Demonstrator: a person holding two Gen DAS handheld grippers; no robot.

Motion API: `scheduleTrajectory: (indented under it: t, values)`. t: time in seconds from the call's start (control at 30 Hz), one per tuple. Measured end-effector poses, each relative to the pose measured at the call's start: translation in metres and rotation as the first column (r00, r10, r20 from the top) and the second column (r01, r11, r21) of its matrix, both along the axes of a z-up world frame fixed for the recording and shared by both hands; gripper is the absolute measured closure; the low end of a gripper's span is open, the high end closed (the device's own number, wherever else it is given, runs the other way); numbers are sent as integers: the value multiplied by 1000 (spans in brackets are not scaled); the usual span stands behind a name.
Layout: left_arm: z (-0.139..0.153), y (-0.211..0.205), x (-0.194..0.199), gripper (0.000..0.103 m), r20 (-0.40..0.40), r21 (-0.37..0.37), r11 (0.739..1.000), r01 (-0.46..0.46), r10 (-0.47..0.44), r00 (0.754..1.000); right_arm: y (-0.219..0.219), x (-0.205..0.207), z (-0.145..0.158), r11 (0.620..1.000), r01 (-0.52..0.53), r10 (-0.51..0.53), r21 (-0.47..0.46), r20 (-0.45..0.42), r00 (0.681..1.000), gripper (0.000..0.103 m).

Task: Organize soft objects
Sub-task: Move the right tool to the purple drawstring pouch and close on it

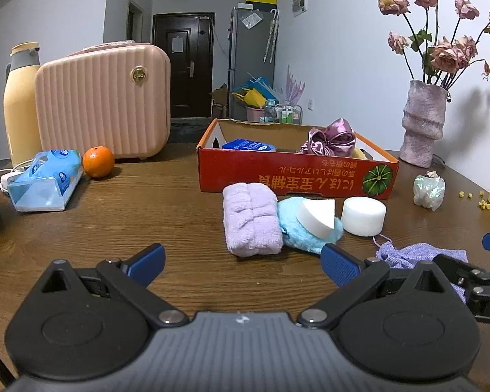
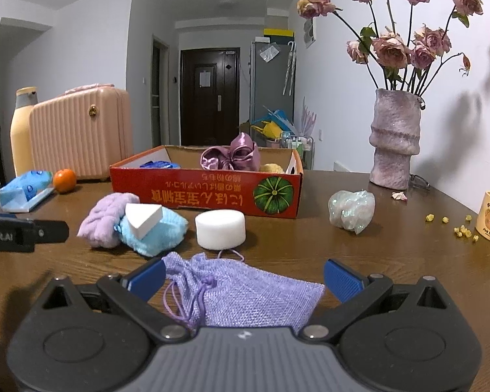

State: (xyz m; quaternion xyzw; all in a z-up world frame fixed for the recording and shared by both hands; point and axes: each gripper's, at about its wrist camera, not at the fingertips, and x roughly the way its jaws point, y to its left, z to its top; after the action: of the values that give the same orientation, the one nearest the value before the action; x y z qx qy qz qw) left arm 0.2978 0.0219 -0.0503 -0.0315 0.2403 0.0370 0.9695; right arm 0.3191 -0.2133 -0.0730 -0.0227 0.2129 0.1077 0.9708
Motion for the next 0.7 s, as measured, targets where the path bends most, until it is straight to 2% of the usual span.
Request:
scheduleTrajectory:
  t: [0.43,0.7]
  values:
    - [-1,1,3,0,-20,-8,1000,0,0,1000,16,30,-14,997,-56,50,-47,-122,991,0]
    - [-6,0,8,0,-48,6,1000,-9,9,999,21,55,-25,995,-90,78,-39,-244,967,0]
